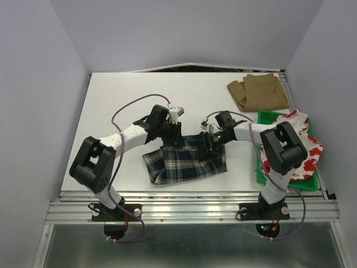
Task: Fold and stack the skirts
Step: Neatly place the folded skirt to the corner
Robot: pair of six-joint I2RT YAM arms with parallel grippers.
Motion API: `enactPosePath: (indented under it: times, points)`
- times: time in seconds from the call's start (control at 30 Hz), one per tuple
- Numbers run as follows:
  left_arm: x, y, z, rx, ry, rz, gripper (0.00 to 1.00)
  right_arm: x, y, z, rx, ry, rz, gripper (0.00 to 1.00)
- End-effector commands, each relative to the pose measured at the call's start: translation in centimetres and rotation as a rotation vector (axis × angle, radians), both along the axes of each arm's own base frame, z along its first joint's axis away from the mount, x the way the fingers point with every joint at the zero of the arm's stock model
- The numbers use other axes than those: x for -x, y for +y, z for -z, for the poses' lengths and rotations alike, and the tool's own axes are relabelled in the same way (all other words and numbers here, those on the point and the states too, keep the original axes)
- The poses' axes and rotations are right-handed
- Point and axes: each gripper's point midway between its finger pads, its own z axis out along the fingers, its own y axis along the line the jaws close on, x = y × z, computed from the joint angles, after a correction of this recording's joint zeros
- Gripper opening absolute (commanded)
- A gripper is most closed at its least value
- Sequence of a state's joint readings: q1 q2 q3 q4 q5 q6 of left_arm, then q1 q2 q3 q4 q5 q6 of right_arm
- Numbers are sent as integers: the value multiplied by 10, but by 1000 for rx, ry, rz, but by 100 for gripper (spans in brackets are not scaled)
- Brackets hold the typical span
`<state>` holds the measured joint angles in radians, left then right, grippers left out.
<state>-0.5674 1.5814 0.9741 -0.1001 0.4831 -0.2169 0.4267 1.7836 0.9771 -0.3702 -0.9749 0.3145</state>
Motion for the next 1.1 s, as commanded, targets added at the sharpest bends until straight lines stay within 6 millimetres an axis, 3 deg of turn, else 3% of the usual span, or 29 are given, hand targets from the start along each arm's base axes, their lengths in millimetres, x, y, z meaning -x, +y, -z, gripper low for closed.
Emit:
enactPosePath:
  times: [0.0, 0.03, 0.1, 0.13, 0.2, 0.23, 0.3, 0.33, 0.37, 0.4, 0.43, 0.47, 0.53, 0.57, 0.6, 0.67, 0.7, 0.73, 0.77, 0.87, 0.9, 0.93, 0.97, 1.0, 1.07]
  points:
    - [-12, -2, 30, 9, 67, -30, 29, -46, 8, 13, 38, -102, 78, 55]
    - [-24, -1, 30, 10, 61, -36, 28, -51, 6, 32, 85, -83, 94, 55]
    - [-38, 4, 48, -29, 82, -52, 26, -76, 0, 41, 125, -107, 144, 55]
    - [-57, 2, 40, -25, 49, -64, 26, -86, -4, 47, 150, -116, 167, 55]
    - [-75, 7, 56, -80, 42, -70, 23, -108, -13, 60, 208, -123, 226, 55]
    - [-95, 3, 45, -75, -2, -76, 22, -131, -18, 54, 212, -155, 269, 54]
    - [-115, 7, 56, -115, -3, -79, 22, -155, -31, 59, 262, -181, 322, 54]
    - [-125, 6, 52, -116, -18, -83, 22, -165, -35, 58, 270, -196, 337, 55]
    - [-145, 0, 35, -98, -72, -88, 22, -186, -38, 48, 281, -267, 349, 55]
    - [-155, -1, 30, -94, -90, -96, 22, -193, -38, 45, 286, -288, 343, 54]
    - [-167, -5, 13, -72, -133, -102, 22, -201, -38, 40, 287, -321, 337, 55]
    - [-173, -5, 4, -63, -156, -107, 26, -217, -36, 24, 282, -385, 332, 56]
    - [-181, -9, -32, -18, -247, -110, 36, -231, -36, 7, 266, -417, 333, 59]
    - [-182, -9, -44, -6, -279, -115, 45, -237, -30, -12, 234, -428, 336, 60]
    - [-184, -8, -75, 23, -354, -121, 49, -238, -28, -24, 217, -426, 350, 61]
    - [-184, 3, -100, 24, -418, -164, 64, -234, -24, -61, 163, -415, 394, 64]
    - [-181, 9, -135, 67, -485, -188, 94, -228, -23, -72, 145, -404, 397, 71]
    - [-177, 15, -147, 86, -497, -209, 99, -225, -24, -84, 135, -412, 414, 76]
    - [-173, 24, -153, 119, -491, -242, 99, -223, -29, -109, 135, -469, 449, 80]
    - [-149, 43, -194, 257, -499, -312, 99, -220, -50, -131, 211, -588, 507, 96]
    - [-138, 48, -220, 336, -533, -326, 99, -218, -54, -132, 225, -617, 499, 98]
    - [-131, 51, -224, 381, -511, -338, 99, -215, -61, -128, 241, -625, 490, 98]
    - [-114, 50, -206, 423, -433, -292, 99, -213, -63, -128, 252, -660, 459, 98]
    - [-101, 46, -214, 485, -404, -269, 99, -207, -62, -130, 244, -667, 432, 95]
    - [-84, 44, -187, 471, -295, -270, 99, -197, -55, -128, 203, -651, 373, 86]
